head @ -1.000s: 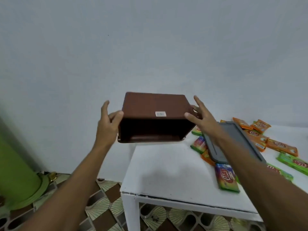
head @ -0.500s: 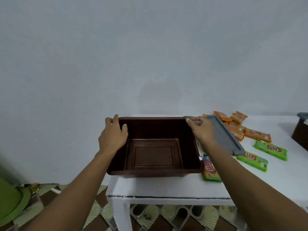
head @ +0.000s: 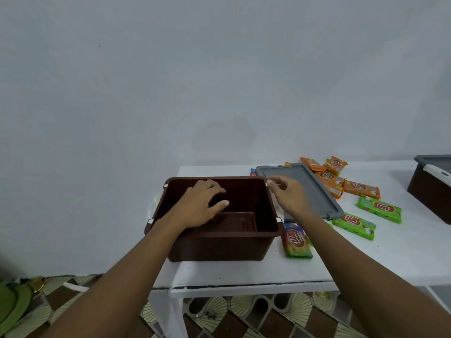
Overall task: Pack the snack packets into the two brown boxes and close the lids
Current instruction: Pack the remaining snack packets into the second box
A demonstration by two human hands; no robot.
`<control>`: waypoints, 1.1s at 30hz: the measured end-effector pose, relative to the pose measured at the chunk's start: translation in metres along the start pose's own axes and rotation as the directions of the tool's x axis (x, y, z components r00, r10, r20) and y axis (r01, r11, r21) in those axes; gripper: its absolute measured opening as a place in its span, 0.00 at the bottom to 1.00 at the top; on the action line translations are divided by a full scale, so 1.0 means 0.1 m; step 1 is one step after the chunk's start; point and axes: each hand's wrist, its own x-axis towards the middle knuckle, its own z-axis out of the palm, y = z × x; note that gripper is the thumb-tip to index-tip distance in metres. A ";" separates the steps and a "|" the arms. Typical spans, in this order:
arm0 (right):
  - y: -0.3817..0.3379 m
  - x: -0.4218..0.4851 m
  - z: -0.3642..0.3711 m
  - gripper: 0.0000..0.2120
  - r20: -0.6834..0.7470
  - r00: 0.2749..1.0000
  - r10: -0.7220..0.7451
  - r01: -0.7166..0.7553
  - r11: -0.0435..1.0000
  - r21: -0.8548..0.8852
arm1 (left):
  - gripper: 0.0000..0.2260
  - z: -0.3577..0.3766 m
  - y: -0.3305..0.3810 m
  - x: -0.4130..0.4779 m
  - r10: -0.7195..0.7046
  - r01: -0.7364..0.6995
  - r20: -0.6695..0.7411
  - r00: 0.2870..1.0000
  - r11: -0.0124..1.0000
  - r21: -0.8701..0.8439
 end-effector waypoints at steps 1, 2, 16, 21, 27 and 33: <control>0.03 -0.02 -0.06 0.11 -0.005 1.000 -0.001 0.001 1.000 -0.009 | 0.21 0.05 0.08 0.05 0.028 -0.027 0.022 0.999 1.000 -0.009; 0.06 -0.04 -0.12 0.11 -0.016 1.000 -0.002 0.002 1.000 -0.018 | 0.21 0.09 0.15 0.10 0.045 -0.044 0.036 0.998 0.999 -0.020; 1.51 -0.71 -1.32 0.17 0.305 0.950 0.066 0.173 0.703 -0.690 | 0.16 0.61 1.56 0.76 0.336 -0.330 -0.127 0.933 0.942 0.064; 1.76 -0.74 -1.54 0.21 0.176 0.984 -0.011 0.124 0.755 -0.644 | 0.16 1.05 2.12 0.83 0.263 -0.264 0.027 0.964 0.962 0.069; 2.19 -0.63 -1.75 0.27 0.135 0.989 0.060 0.055 0.698 -0.714 | 0.21 1.80 2.49 0.75 -0.035 0.024 0.122 0.992 0.996 0.091; 2.38 -0.72 -1.76 0.16 -0.049 0.996 -0.072 0.035 0.848 -0.529 | 0.19 2.13 2.64 0.69 -0.217 0.214 -0.041 0.975 0.975 -0.058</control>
